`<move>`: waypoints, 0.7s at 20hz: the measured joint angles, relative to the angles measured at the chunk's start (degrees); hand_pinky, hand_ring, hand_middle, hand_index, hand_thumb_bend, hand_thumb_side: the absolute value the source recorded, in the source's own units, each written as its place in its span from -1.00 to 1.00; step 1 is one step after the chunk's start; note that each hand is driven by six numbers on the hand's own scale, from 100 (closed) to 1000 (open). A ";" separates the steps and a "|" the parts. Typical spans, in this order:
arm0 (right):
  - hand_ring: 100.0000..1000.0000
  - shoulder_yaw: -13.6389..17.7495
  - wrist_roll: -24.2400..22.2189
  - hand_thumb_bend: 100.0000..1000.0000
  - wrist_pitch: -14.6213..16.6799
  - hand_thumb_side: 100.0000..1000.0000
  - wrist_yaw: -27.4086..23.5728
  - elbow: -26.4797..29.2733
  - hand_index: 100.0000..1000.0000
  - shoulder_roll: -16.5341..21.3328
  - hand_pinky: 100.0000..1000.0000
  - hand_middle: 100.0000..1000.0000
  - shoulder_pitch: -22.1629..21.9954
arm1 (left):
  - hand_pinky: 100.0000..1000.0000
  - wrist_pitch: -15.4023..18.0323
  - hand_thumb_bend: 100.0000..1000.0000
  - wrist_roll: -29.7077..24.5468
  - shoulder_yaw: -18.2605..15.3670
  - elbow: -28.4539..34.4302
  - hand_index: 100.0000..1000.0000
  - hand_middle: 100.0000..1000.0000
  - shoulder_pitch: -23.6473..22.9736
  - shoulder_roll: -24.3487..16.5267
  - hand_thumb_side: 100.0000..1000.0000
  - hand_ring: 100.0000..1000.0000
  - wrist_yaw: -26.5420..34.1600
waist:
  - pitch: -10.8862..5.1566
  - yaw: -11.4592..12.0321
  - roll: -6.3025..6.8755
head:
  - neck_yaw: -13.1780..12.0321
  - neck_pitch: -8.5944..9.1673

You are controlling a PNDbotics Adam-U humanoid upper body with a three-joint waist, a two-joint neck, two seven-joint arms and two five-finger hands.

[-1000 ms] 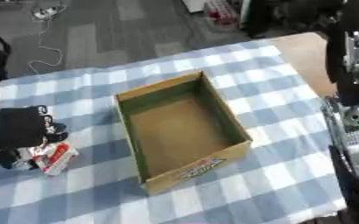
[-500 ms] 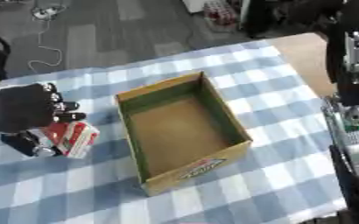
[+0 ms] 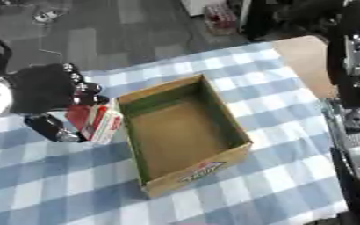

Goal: Pick up objects on the table and place them in the box.

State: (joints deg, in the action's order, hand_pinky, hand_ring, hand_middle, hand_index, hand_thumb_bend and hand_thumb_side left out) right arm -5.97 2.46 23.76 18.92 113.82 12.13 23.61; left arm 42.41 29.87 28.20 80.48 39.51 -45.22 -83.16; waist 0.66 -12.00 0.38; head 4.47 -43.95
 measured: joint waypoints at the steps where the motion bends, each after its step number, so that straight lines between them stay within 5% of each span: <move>1: -0.25 -0.01 -0.01 -1.00 0.02 1.00 0.00 0.00 0.08 -0.03 -0.33 -0.13 0.01 | -1.00 -0.10 -1.00 0.10 0.34 -0.32 -0.41 -1.00 0.60 0.43 0.23 -1.00 -0.29 | 0.00 -0.14 0.02 | 0.00 0.01; 14: -0.25 -1.95 -2.12 -1.00 2.05 1.00 -0.34 0.00 0.06 -2.70 -0.33 -0.14 2.32 | -1.00 -4.62 -1.00 4.62 3.75 -9.39 -0.40 -1.00 8.44 10.02 0.24 -1.00 -12.31 | 0.61 -3.86 0.22 | -1.31 1.93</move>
State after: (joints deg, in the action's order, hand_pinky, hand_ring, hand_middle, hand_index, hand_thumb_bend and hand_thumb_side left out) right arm -7.92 0.34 25.81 18.58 113.82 9.43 25.92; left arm 37.79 34.49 31.96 71.09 47.95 -35.19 -95.47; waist 1.27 -15.86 0.60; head 3.16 -42.03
